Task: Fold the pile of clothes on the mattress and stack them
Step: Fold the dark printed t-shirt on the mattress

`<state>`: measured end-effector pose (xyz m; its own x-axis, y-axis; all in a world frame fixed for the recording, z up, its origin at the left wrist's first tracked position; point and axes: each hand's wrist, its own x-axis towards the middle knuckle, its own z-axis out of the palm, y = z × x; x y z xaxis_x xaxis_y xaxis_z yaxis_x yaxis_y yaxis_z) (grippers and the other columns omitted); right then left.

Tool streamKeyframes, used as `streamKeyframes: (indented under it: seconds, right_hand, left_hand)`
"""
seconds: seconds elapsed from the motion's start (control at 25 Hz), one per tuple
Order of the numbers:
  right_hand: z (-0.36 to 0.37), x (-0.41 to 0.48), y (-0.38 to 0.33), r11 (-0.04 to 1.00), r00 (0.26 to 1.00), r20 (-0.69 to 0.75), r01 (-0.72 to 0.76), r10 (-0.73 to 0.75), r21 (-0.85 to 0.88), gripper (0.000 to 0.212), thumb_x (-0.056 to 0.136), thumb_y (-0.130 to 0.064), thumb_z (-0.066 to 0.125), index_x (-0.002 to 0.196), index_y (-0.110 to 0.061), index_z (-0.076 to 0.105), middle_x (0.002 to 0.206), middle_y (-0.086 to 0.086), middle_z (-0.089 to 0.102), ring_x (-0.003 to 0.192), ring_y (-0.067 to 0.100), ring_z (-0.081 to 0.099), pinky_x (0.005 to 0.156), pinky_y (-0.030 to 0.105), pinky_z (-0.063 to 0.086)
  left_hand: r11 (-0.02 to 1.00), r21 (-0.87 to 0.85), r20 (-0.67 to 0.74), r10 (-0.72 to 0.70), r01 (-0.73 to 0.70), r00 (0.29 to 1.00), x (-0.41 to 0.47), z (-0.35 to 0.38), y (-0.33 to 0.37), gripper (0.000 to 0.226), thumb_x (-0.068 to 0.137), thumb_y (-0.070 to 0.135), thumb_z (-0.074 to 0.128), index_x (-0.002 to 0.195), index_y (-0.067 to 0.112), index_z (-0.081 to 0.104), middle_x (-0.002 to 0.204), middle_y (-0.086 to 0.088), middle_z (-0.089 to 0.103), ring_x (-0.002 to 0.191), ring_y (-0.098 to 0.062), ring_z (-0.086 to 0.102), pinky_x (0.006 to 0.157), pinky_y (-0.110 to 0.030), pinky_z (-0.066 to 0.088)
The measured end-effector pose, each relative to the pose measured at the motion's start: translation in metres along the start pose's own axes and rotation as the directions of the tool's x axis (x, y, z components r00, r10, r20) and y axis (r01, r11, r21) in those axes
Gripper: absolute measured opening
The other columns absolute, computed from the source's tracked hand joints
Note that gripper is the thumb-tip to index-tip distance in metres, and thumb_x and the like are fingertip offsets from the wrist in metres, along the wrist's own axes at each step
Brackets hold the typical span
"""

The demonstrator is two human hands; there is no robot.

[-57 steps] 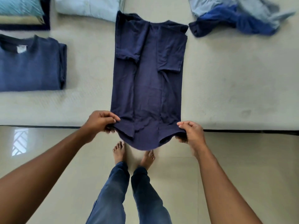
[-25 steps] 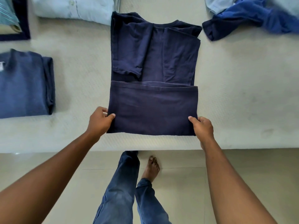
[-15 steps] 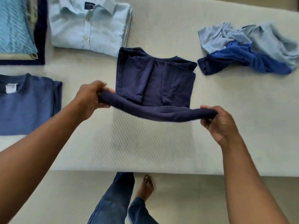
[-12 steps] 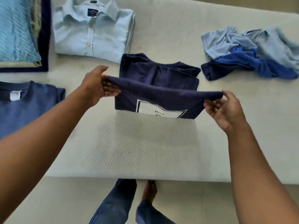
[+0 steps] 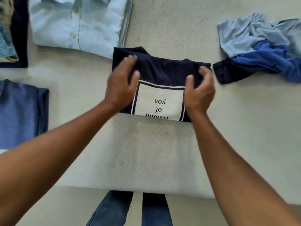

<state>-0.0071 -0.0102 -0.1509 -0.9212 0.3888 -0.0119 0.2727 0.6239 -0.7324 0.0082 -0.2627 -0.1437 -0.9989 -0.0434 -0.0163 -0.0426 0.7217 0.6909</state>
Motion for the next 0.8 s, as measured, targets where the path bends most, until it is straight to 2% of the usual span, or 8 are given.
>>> streamKeyframes:
  seconds: [0.04,0.08,0.16,0.28,0.44,0.6,0.72,0.8]
  right_hand:
    - [0.009,-0.015,0.001,0.965,0.962,0.184,0.227,-0.201,-0.133,0.06,0.095,-0.038,0.058,0.147,-0.009,0.052,0.15,0.01,0.055,0.144,0.023,0.046,0.12,0.036,0.032]
    - [0.018,-0.022,0.007,0.877,0.873,0.386,0.41,-0.299,-0.249,0.069,0.097,-0.044,0.053,0.156,-0.011,0.04,0.164,0.011,0.037,0.156,0.026,0.028,0.126,0.043,0.02]
    - [0.033,-0.011,0.027,0.685,0.751,0.592,0.597,-0.293,-0.418,0.077,0.101,-0.053,0.041,0.165,-0.017,0.019,0.174,0.008,0.009,0.161,0.027,0.003,0.128,0.057,0.008]
    - [0.036,0.03,0.059,0.618,0.823,0.514,0.538,-0.241,-0.573,0.079,0.103,-0.063,0.029,0.167,-0.022,0.008,0.175,0.007,0.001,0.161,0.029,0.0,0.126,0.062,0.006]
    - [0.04,0.048,0.082,0.66,0.909,0.37,0.399,-0.193,-0.637,0.081,0.103,-0.069,0.021,0.167,-0.021,0.005,0.174,0.009,0.0,0.161,0.029,-0.001,0.127,0.061,0.001]
    - [0.04,0.052,0.091,0.726,0.961,0.252,0.255,-0.117,-0.639,0.076,0.105,-0.066,0.015,0.167,-0.022,0.008,0.174,0.012,0.002,0.161,0.032,0.002,0.126,0.061,0.005]
    - [0.038,0.054,0.088,0.714,0.953,0.297,0.245,-0.054,-0.656,0.077,0.104,-0.065,0.012,0.167,-0.021,0.003,0.173,0.015,-0.003,0.16,0.034,-0.001,0.125,0.064,0.005]
    - [0.037,0.049,0.068,0.721,0.965,0.264,0.178,0.006,-0.67,0.078,0.104,-0.063,0.017,0.166,-0.019,0.003,0.173,0.017,-0.004,0.16,0.037,-0.003,0.123,0.068,0.006]
  left_hand:
    - [0.962,0.193,0.151,0.167,-0.195,0.974,-0.013,0.015,-0.001,0.06,0.106,0.041,0.045,0.158,0.012,0.04,0.164,-0.011,0.038,0.154,-0.024,0.032,0.125,-0.045,0.027]
    - [0.861,0.377,0.306,0.232,-0.341,0.924,-0.02,0.029,-0.005,0.066,0.107,0.048,0.037,0.162,0.012,0.028,0.17,-0.013,0.023,0.159,-0.027,0.017,0.127,-0.053,0.017]
    - [0.712,0.568,0.402,0.198,-0.412,0.894,-0.012,0.046,-0.022,0.075,0.106,0.06,0.027,0.166,0.015,0.013,0.173,-0.013,0.005,0.16,-0.03,0.001,0.126,-0.063,0.001]
    - [0.715,0.627,0.308,0.138,-0.31,0.941,0.032,0.053,-0.046,0.08,0.103,0.066,0.029,0.166,0.023,0.007,0.174,-0.011,0.001,0.16,-0.029,0.0,0.125,-0.064,-0.003]
    - [0.741,0.635,0.226,0.092,-0.219,0.97,0.056,0.052,-0.066,0.083,0.101,0.071,0.025,0.166,0.025,-0.001,0.173,-0.012,-0.001,0.16,-0.028,-0.002,0.126,-0.062,0.003]
    - [0.777,0.591,0.261,0.071,-0.217,0.963,0.057,0.05,-0.065,0.077,0.104,0.067,0.022,0.166,0.026,0.0,0.174,-0.009,-0.002,0.161,-0.025,-0.004,0.127,-0.06,0.002]
    - [0.836,0.512,0.222,0.097,-0.2,0.97,0.048,0.04,-0.059,0.065,0.109,0.054,0.025,0.166,0.024,0.014,0.174,-0.01,0.004,0.161,-0.026,0.0,0.128,-0.057,0.003]
    - [0.902,0.416,0.042,0.105,-0.114,0.994,0.021,0.032,-0.06,0.055,0.109,0.04,0.04,0.159,0.018,0.037,0.17,-0.012,0.023,0.158,-0.031,0.018,0.127,-0.054,0.015]
